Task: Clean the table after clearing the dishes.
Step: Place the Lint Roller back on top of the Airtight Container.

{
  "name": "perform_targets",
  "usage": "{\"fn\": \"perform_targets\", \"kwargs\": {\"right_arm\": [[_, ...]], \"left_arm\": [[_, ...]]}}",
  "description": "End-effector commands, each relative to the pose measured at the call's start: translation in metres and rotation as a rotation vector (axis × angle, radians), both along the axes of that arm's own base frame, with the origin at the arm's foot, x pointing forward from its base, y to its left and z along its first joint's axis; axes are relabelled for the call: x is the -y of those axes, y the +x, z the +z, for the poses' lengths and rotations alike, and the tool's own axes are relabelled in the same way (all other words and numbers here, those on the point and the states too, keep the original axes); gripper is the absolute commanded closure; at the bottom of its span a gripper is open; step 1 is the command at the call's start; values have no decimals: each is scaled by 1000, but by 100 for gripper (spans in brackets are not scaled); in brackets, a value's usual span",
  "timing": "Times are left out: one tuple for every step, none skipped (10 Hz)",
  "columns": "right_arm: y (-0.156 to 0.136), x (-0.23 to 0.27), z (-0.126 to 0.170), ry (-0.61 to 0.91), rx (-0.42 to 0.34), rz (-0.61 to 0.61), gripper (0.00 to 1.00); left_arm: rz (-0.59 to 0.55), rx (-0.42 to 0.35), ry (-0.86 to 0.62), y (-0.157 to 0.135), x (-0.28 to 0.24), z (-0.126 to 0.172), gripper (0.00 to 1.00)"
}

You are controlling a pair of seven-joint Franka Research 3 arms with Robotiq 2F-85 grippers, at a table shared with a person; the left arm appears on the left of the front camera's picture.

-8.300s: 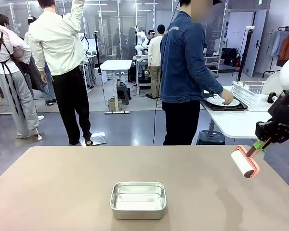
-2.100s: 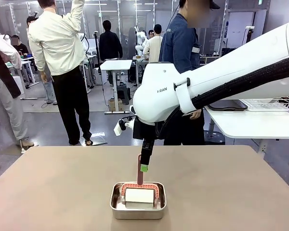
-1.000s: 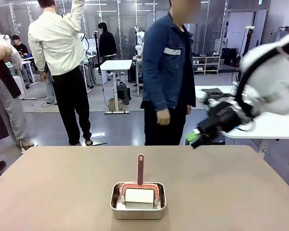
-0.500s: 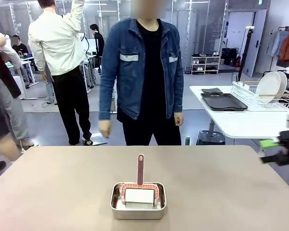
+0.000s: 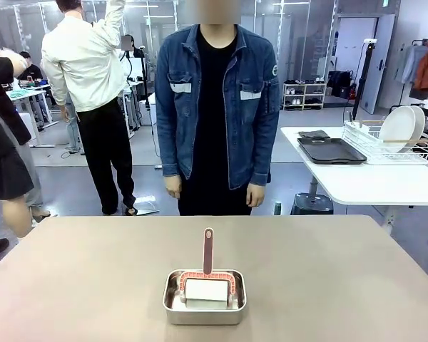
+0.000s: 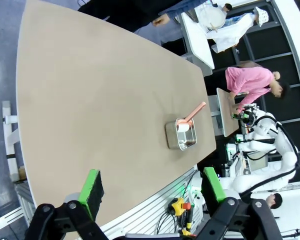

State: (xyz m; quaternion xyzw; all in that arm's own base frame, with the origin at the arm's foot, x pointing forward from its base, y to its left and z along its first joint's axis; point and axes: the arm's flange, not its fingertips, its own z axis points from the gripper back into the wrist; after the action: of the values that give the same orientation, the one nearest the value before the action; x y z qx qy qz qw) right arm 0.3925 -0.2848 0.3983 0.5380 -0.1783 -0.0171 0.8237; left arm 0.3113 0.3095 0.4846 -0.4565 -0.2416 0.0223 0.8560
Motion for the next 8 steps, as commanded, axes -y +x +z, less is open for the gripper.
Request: {"fn": "perform_targets", "kwargs": {"right_arm": [[16, 5, 8, 11, -57, -49, 0], [0, 0, 0, 0, 0, 0, 0], [0, 0, 0, 0, 0, 0, 0], [0, 0, 0, 0, 0, 0, 0], [0, 0, 0, 0, 0, 0, 0], [0, 0, 0, 0, 0, 0, 0], [0, 0, 0, 0, 0, 0, 0], [0, 0, 0, 0, 0, 0, 0]], "left_arm": [[-3, 6, -10, -3, -1, 5, 0], [-3, 6, -10, -3, -1, 5, 0], [-3, 6, -10, -3, -1, 5, 0], [-3, 6, -10, -3, -1, 5, 0], [-3, 6, -10, -3, -1, 5, 0], [-3, 6, -10, -3, -1, 5, 0], [-3, 6, -10, -3, -1, 5, 0], [-3, 6, -10, -3, -1, 5, 0]]}}
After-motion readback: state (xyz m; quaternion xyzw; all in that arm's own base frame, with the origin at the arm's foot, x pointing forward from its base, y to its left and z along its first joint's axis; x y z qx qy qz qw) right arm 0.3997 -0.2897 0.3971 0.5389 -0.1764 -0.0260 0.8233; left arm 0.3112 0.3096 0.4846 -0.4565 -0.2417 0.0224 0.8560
